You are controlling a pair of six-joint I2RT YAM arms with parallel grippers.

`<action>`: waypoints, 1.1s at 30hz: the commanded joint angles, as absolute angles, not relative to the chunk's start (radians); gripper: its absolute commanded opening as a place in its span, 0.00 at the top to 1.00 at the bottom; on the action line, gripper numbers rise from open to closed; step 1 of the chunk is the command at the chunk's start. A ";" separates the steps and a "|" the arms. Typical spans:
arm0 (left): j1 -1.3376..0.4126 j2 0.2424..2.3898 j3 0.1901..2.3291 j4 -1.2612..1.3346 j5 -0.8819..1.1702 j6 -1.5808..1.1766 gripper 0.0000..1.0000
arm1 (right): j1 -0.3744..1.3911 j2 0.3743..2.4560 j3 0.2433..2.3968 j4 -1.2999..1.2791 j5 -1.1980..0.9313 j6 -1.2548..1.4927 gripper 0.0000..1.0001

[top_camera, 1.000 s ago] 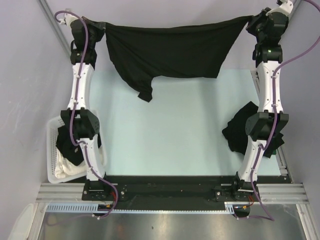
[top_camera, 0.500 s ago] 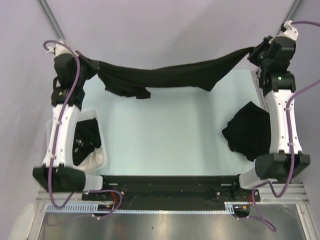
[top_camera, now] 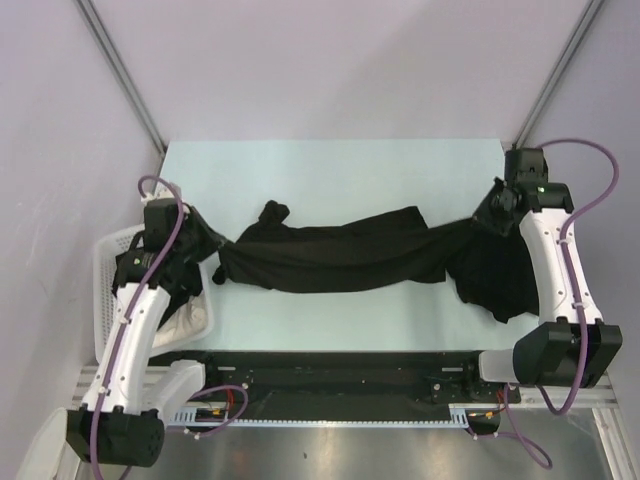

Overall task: Fold and stack the t-shirts
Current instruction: Flatten the tshirt out

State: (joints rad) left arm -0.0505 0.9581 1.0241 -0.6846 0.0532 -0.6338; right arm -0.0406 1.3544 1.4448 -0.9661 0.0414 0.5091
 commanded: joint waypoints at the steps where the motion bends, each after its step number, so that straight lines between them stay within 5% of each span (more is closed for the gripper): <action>1: -0.054 0.838 0.977 -0.831 0.109 -0.675 1.00 | -0.084 1.253 1.388 -1.138 -0.060 0.514 1.00; 9: -0.054 0.776 1.037 -1.053 0.127 -0.627 0.96 | -0.081 1.255 1.304 -1.259 -0.126 0.486 1.00; 10: -0.054 0.756 1.031 -1.066 0.130 -0.632 0.94 | -0.080 1.255 1.302 -1.262 -0.117 0.485 0.93; 14: -0.054 0.732 1.032 -1.103 0.121 -0.630 0.71 | -0.078 1.261 1.302 -1.259 -0.129 0.479 0.79; 22: -0.054 0.819 1.091 -0.980 0.071 -0.604 0.70 | -0.086 1.273 1.308 -1.207 -0.141 0.495 0.74; 33: -0.054 1.034 0.940 -0.552 0.118 -0.615 0.74 | -0.023 1.368 1.308 -0.815 -0.160 0.457 0.69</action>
